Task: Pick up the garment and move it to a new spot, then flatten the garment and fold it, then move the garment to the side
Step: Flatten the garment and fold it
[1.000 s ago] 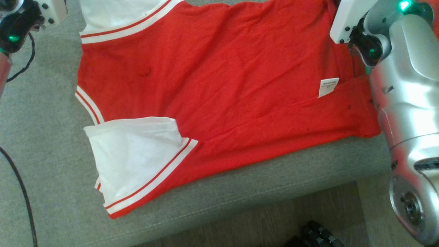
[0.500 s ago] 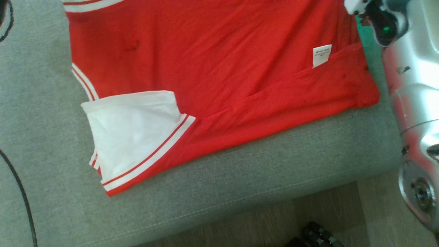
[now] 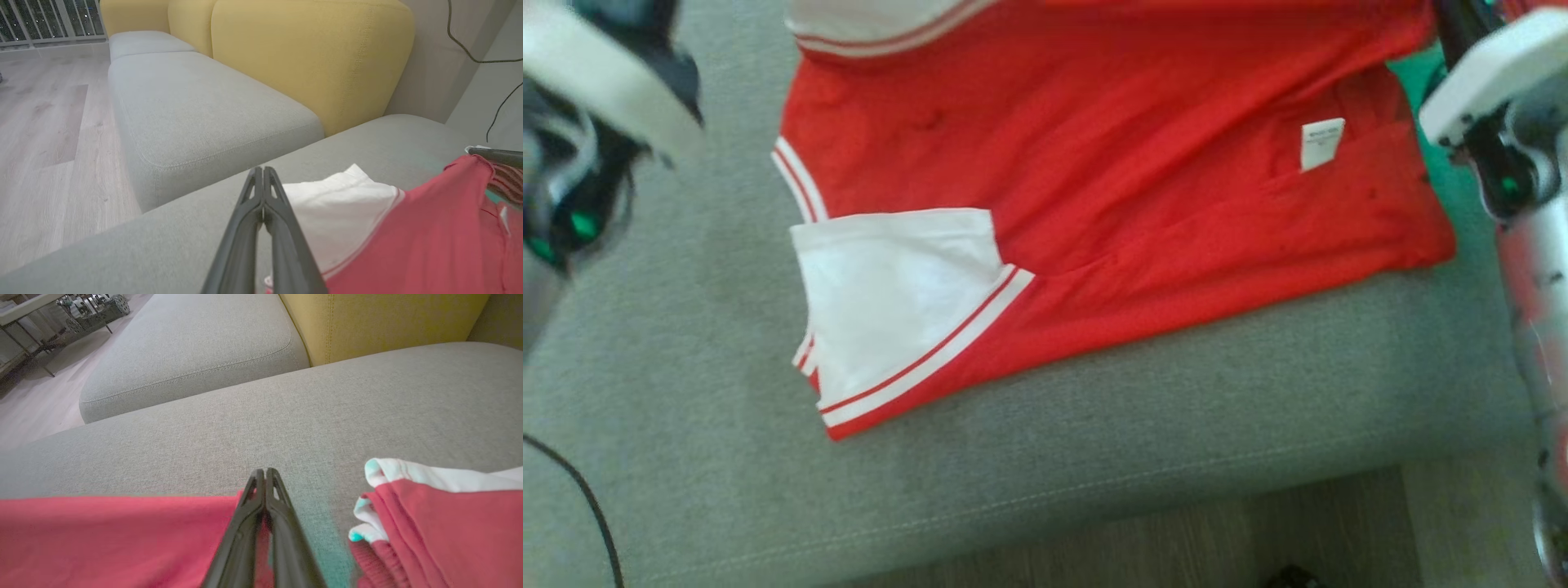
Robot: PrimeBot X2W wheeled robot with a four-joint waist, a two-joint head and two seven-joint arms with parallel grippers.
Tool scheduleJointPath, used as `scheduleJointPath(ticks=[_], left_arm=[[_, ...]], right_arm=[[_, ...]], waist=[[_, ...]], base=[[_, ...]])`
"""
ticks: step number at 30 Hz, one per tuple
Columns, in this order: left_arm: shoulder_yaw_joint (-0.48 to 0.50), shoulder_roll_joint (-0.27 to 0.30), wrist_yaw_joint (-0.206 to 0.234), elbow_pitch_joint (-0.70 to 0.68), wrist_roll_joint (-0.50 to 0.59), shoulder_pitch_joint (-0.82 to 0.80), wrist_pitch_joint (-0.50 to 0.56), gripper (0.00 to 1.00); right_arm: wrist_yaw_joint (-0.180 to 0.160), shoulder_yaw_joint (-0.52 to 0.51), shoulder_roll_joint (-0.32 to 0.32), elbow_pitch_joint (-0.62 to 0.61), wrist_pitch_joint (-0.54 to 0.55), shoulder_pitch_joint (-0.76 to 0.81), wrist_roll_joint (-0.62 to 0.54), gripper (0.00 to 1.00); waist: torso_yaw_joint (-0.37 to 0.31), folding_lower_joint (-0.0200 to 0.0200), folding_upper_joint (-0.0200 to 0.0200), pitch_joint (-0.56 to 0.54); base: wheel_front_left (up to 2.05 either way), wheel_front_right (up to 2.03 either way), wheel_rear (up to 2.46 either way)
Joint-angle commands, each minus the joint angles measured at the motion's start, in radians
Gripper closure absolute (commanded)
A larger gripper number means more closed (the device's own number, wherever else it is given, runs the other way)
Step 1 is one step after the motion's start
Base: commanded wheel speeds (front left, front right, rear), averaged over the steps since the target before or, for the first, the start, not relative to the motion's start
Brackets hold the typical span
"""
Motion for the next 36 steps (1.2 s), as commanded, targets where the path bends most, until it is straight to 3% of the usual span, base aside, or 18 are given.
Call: scheduleJointPath(ticks=[1,4,5,11,18,27,36], left_arm=[[0.058,0.079,0.039,-0.103,-0.019,0.029,-0.013,1.0],[0.065,0.117,0.095,-0.221,-0.047,0.124,-0.02,1.0],[0.065,0.117,0.095,-0.221,-0.047,0.124,-0.02,1.0],[0.059,0.18,0.215,-0.427,-0.071,0.303,-0.035,1.0],[0.042,0.179,0.324,-0.556,-0.096,0.478,-0.063,1.0],[0.044,0.12,0.359,-0.568,-0.128,0.626,-0.085,1.0],[0.09,-0.009,0.323,-0.507,-0.105,0.701,-0.09,1.0]], right_arm=[[0.0,-0.001,-0.023,-0.073,-0.005,0.034,0.018,1.0],[0.0,-0.016,-0.043,-0.13,0.006,0.102,0.033,1.0],[0.0,-0.016,-0.043,-0.13,0.006,0.102,0.033,1.0],[0.0,-0.059,-0.063,-0.265,0.053,0.246,0.04,1.0],[0.0,-0.13,-0.047,-0.417,0.135,0.394,-0.001,1.0],[0.0,-0.206,0.004,-0.513,0.193,0.459,-0.069,1.0],[0.0,-0.244,0.023,-0.51,0.195,0.484,-0.12,1.0]], waist=[[0.025,0.0,0.0,-0.014],[0.041,0.0,0.0,-0.023],[0.041,0.0,0.0,-0.023],[0.059,0.0,0.0,-0.036],[0.064,0.0,0.0,-0.027],[0.062,0.0,0.0,-0.003],[0.076,0.0,0.0,-0.02]], base=[[0.0,0.0,0.0],[0.0,0.0,0.0],[0.0,0.0,0.0],[0.0,0.0,0.0],[0.0,0.0,0.0],[0.0,0.0,0.0],[0.0,0.0,0.0]])
